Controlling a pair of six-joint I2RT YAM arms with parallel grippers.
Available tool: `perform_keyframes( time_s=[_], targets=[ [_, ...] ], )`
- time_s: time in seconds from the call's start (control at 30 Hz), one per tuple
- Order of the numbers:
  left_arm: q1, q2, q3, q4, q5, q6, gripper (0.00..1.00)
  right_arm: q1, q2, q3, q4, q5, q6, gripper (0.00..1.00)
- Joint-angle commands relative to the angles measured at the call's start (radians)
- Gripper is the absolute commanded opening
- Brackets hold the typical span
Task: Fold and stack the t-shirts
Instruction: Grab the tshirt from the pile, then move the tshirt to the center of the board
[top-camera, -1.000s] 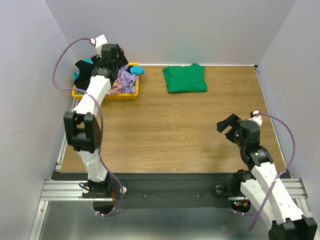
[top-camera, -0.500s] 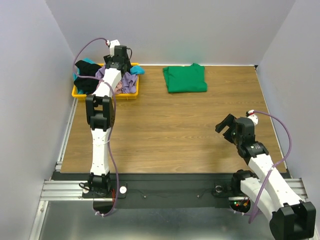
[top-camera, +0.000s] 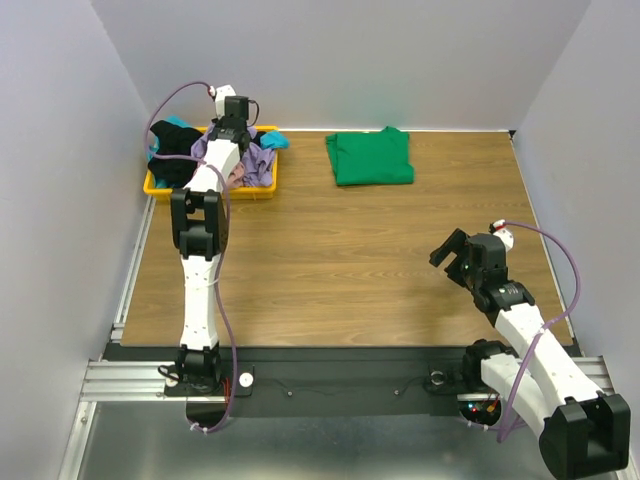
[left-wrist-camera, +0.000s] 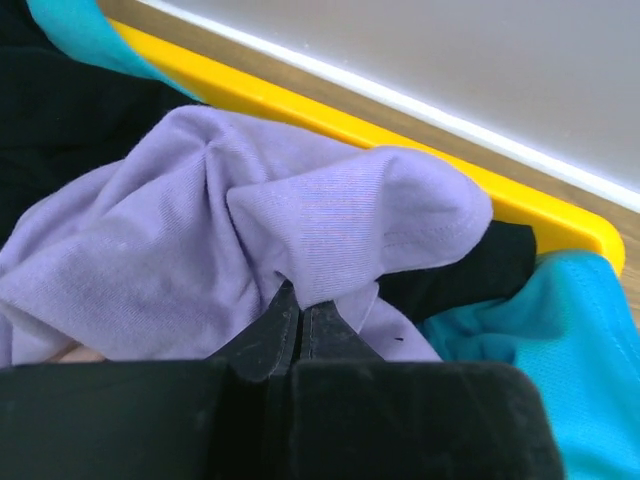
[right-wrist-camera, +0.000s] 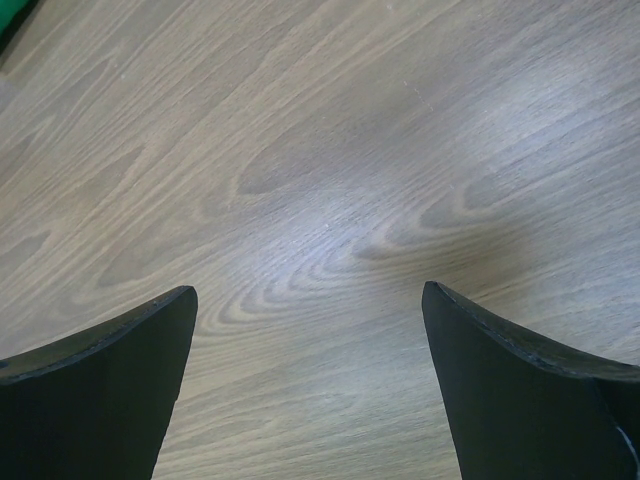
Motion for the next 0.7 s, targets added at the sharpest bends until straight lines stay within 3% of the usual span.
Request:
perform_keyframes(
  time_s=[0.0, 0.23, 0.5, 0.67],
  targets=[
    [0.005, -0.213, -0.042, 0.126, 0.051, 0.021, 0.00, 0.002, -0.006, 0.023, 0.052, 0.011, -0.012, 1.00],
    [0.005, -0.431, -0.087, 0.237, 0.100, 0.022, 0.00, 0.005, -0.011, 0.026, 0.051, -0.005, -0.026, 1.00],
    [-0.007, -0.467, 0.170, 0.220, 0.248, -0.007, 0.00, 0.004, -0.035, 0.026, 0.052, -0.026, -0.021, 1.00],
    [-0.024, -0.531, 0.228, 0.251, 0.272, -0.021, 0.00, 0.004, -0.035, 0.024, 0.054, -0.038, -0.018, 1.00]
  ],
)
